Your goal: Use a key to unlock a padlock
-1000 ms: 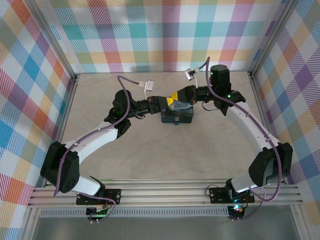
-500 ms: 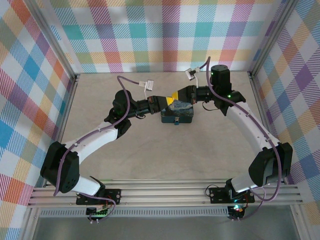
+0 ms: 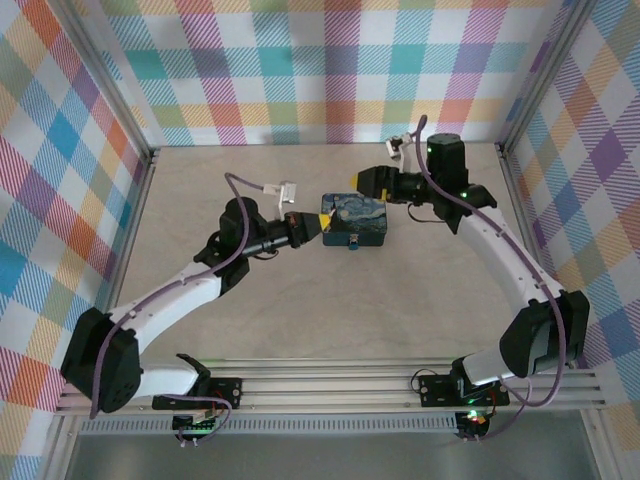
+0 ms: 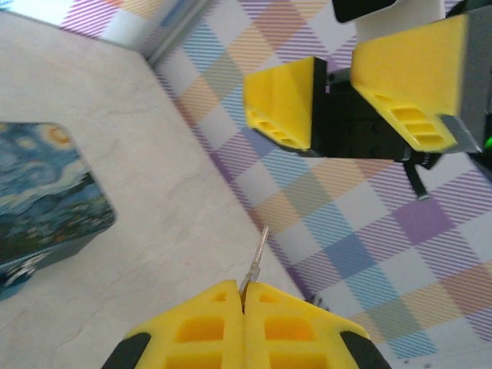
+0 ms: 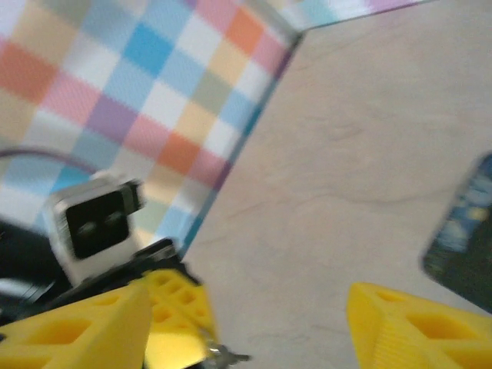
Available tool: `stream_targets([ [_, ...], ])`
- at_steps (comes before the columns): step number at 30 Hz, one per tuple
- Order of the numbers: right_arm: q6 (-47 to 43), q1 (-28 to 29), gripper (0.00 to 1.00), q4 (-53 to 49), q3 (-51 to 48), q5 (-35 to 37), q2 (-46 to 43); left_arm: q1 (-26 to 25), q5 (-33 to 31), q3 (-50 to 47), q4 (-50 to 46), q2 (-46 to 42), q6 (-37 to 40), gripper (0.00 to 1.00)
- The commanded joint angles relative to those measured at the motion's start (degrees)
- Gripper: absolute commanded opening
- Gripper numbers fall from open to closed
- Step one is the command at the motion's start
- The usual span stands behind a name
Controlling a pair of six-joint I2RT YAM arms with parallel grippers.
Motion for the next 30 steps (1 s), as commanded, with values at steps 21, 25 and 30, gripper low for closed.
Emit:
stream_targets([
  [21,4.2,21.4,0.56,1.6,-14.5,56.6,15.7,-0.2,-15.6,-21.0,-14.6,-16.4,5.4,0.00],
  [25,4.9,21.4,0.57,3.0,-14.7,58.1,17.2,-0.2,-16.9,-23.7,-15.5,-20.4,5.1,0.00],
  [30,2.4,21.4,0.56,9.3,-16.7,59.1,18.4,-0.2,-18.4,-26.4,-17.1,-25.1,4.6,0.00],
])
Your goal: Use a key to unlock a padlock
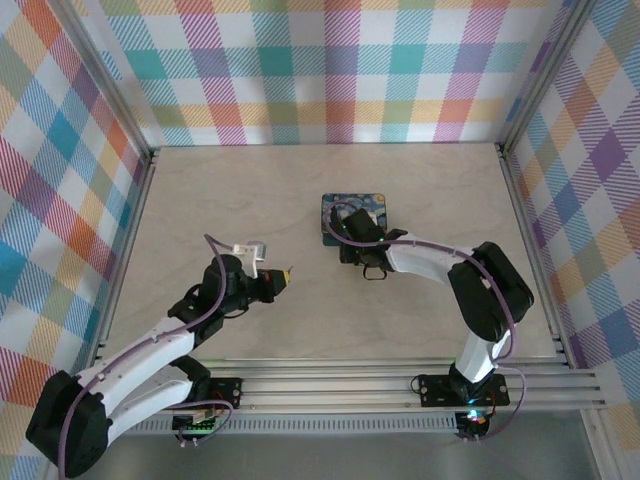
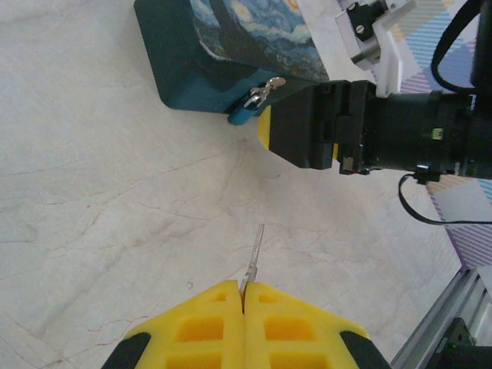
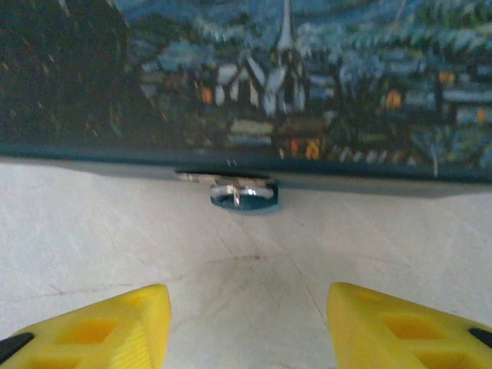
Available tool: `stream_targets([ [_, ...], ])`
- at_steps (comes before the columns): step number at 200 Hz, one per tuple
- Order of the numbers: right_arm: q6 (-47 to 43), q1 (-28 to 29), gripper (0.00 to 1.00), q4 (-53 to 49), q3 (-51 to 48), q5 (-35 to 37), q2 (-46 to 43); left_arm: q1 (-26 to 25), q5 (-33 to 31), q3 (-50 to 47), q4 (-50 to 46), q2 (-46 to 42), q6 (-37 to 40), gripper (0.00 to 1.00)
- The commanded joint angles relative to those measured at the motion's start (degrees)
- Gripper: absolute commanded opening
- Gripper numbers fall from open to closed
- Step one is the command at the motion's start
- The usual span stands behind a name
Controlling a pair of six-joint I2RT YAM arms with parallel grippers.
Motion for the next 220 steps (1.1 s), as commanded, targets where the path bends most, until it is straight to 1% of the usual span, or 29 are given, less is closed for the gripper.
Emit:
stream_targets([
  [1,-1.6,-0.1,0.56,7.1,-1.4,2.7,1.1,-0.2,-1.9,-1.9,-1.5,-3.2,-0.7,0.00],
  [21,-2.9,-0.1,0.56,10.0,-1.2,3.2,2.5,-0.2,-2.0,-2.7,-2.2,-4.8,-1.0,0.00],
  [65,-2.0,-0.2,0.56,9.0,1.1,5.4,5.7,-0.2,-1.8,-3.1,-4.3,-7.3,-1.0,0.00],
  [125,-2.5,-0.3,0.55,10.1,2.0,4.9,7.3,-0.2,-3.0,-4.0,-7.8,-12.3,-1.7,0.00],
  [183,-2.7,-0.4,0.55,11.4,3.4,4.3,9.8,-0.2,-3.7,-4.9,-8.9,-14.0,-2.1,0.00],
  [220,-2.9,-0.6,0.50,12.7,3.1,4.3,10.0,-0.2,-4.0,-5.5,-9.1,-14.7,-2.4,0.00],
])
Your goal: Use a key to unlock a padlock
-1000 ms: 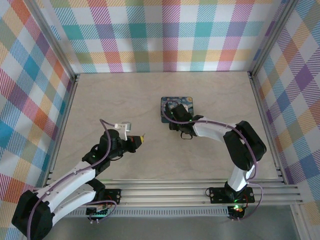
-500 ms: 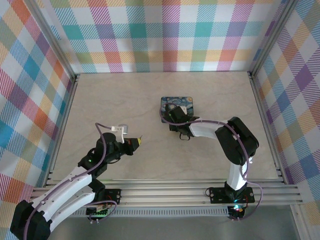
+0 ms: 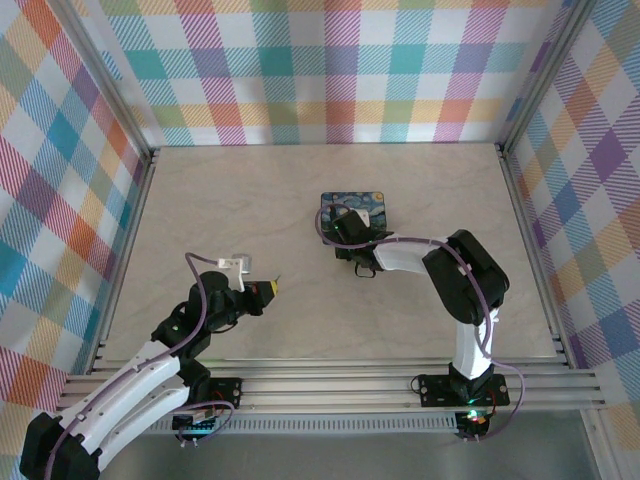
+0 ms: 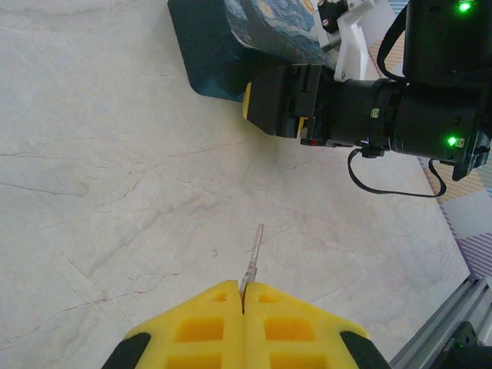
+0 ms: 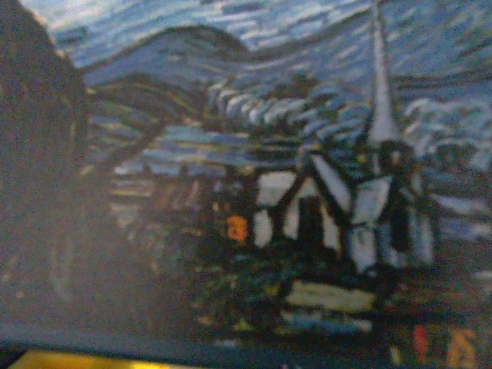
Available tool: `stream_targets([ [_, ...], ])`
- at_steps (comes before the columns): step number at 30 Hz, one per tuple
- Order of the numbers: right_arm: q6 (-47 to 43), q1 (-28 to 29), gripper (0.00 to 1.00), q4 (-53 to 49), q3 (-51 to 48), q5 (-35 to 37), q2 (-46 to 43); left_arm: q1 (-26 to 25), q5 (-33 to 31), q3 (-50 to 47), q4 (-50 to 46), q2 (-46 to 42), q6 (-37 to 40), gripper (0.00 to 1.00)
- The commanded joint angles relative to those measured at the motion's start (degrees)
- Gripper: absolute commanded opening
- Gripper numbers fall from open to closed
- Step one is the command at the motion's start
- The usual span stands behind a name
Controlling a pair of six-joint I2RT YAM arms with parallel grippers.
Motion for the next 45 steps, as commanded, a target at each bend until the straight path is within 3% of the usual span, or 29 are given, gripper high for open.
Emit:
stream_targets([
  [1,-1.0,-0.5,0.50,2.8,1.1,0.1,0.9,-0.2,-0.9,-1.0,-0.6,-1.2,-0.7,0.00],
  [7,-1.0,-0.6,0.45,3.7,0.9,0.4,1.4,-0.1,-1.1,-1.6,-0.7,-1.9,-1.0,0.00],
  [23,-1.6,-1.6,0.46,4.4,1.4,0.8,2.8,-0.2,-2.2,-3.5,-2.9,-6.4,-1.8,0.00],
  [32,-5.9,-3.0,0.13,3.1,1.7,-4.4,1.1,-0.2,-2.9,-3.3,-5.2,-8.6,-1.5,0.00],
  [40,-8.2,-4.1,0.01,-6.4,3.4,-11.7,-3.4,-0.2,-3.1,-3.2,-3.6,-8.3,-1.3,0.00],
  [45,-7.8,-5.0,0.00,-10.9,3.7,-17.0,-6.1,-0.2,-2.1,-2.2,-2.0,-5.6,-0.3,0.00],
])
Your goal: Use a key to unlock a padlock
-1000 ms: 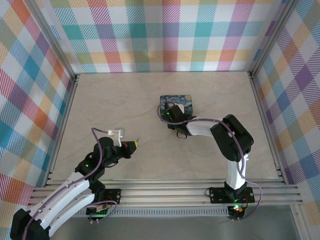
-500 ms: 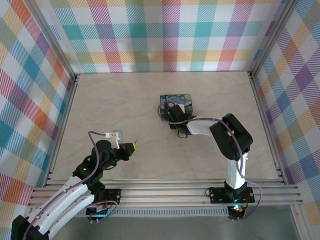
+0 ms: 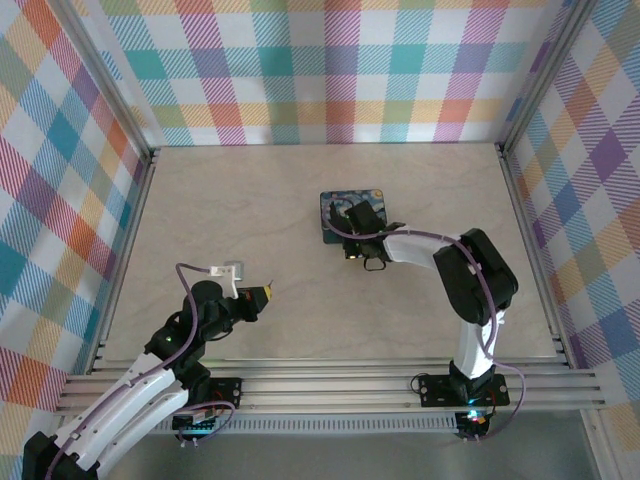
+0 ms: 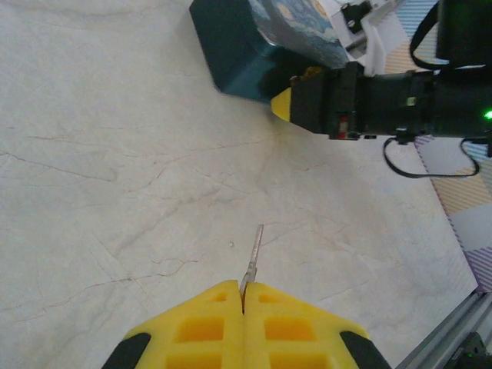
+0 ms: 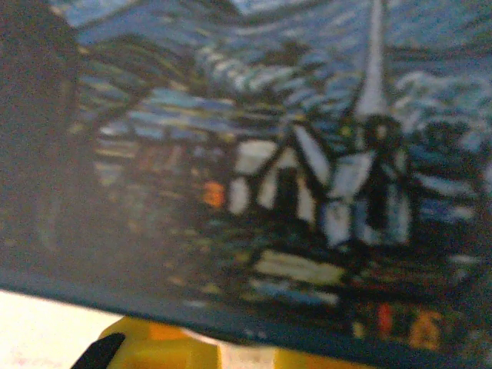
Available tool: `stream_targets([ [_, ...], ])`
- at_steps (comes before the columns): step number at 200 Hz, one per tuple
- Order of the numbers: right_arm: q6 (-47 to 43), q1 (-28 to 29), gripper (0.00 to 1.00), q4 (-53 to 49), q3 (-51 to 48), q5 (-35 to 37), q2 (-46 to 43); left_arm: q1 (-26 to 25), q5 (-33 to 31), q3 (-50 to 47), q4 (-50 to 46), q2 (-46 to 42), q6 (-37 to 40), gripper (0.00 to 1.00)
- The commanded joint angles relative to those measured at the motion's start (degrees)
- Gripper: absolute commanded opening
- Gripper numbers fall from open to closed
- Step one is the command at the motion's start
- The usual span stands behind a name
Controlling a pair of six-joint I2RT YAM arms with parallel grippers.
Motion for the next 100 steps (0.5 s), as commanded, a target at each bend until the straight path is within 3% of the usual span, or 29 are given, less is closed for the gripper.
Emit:
stream_targets([
  [1,-0.6,-0.7,0.00,-5.2,2.3,-5.6,-3.9,-0.2,0.7,1.0,2.5,1.7,1.3,0.00],
  [100,9.4,-1.7,0.00,-18.1,3.7,-16.3,-12.5,-0.2,9.3,4.2,17.1,14.2,3.7,0.00],
])
